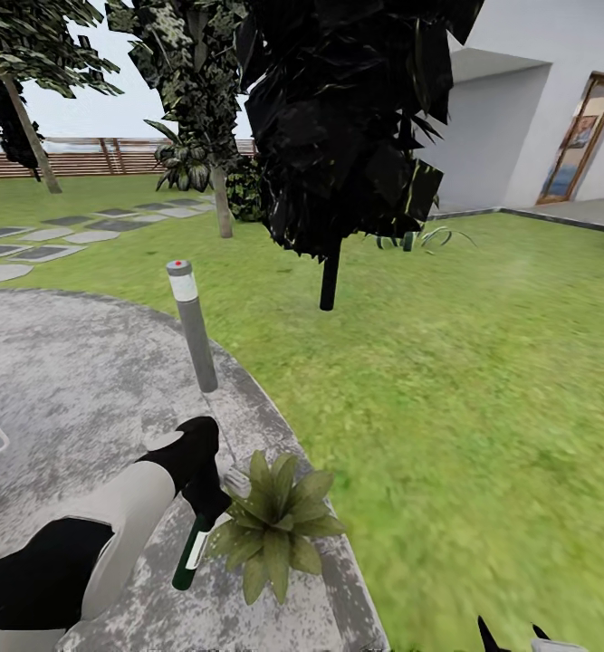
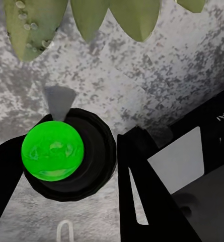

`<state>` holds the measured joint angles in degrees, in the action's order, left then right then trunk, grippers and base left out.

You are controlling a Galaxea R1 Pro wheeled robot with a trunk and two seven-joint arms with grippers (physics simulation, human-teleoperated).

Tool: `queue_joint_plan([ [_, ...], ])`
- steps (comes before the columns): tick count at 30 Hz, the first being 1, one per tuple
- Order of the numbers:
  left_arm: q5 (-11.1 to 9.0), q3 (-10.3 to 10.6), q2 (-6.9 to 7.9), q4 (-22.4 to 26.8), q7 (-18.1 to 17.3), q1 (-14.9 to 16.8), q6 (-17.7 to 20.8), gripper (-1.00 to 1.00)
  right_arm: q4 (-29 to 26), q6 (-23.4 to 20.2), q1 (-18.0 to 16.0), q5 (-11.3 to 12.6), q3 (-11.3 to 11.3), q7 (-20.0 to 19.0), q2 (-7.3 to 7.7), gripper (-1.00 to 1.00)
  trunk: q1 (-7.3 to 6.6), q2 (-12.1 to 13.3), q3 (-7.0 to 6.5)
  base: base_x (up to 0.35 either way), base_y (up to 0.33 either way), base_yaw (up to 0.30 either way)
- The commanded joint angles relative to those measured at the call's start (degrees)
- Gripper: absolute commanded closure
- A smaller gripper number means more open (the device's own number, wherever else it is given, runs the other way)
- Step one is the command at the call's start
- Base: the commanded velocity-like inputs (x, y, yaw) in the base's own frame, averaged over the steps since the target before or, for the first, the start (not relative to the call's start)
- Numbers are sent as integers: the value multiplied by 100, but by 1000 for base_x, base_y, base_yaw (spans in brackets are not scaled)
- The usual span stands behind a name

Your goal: Pick up the pesticide atomizer in the garden and spray insectifuge to fully cover both potted plants in the garden.

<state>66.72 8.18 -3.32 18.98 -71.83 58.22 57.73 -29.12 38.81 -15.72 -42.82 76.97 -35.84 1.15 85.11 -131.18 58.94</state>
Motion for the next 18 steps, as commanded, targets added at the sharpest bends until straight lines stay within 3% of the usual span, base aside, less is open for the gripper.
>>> queue_joint_plan([
  [1,53,8,-1,9,-58,3,45,100,1,22,-10,-25,47,-46,-1,-100,-3,-2,5,-191,-118,0],
  [11,54,3,-24,11,-54,28,46,100,1,27,-10,-25,50,-46,0,-100,-3,-2,5,-61,-34,0],
  [18,52,8,-245,-24,-57,281,46,100,-1,28,-10,-25,54,-46,5,-100,-3,-2,5,0,0,0],
])
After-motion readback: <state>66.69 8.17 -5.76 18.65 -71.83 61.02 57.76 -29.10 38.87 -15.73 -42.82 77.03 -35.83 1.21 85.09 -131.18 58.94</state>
